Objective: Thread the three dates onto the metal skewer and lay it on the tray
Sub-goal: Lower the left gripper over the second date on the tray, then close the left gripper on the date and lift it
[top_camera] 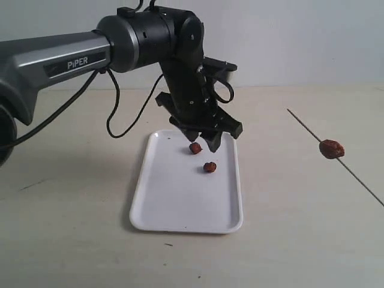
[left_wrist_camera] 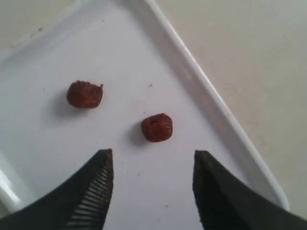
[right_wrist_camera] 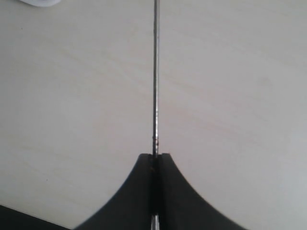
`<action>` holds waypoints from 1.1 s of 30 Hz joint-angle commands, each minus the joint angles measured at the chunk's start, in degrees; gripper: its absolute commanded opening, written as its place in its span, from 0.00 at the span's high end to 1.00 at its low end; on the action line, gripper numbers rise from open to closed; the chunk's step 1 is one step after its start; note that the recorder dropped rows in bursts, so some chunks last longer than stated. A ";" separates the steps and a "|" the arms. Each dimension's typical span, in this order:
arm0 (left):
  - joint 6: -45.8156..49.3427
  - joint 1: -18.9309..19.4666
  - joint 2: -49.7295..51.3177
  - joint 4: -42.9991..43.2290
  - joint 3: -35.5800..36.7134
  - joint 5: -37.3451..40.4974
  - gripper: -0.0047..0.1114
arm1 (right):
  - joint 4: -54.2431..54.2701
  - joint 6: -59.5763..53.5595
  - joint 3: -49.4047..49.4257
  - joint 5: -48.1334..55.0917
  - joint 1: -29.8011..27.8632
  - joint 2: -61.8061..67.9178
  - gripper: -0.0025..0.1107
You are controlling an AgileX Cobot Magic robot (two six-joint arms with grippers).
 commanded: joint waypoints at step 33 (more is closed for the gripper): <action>-13.81 -0.07 8.17 -5.73 -0.33 -4.66 0.39 | 1.25 -1.46 0.00 0.52 -0.26 -0.52 0.98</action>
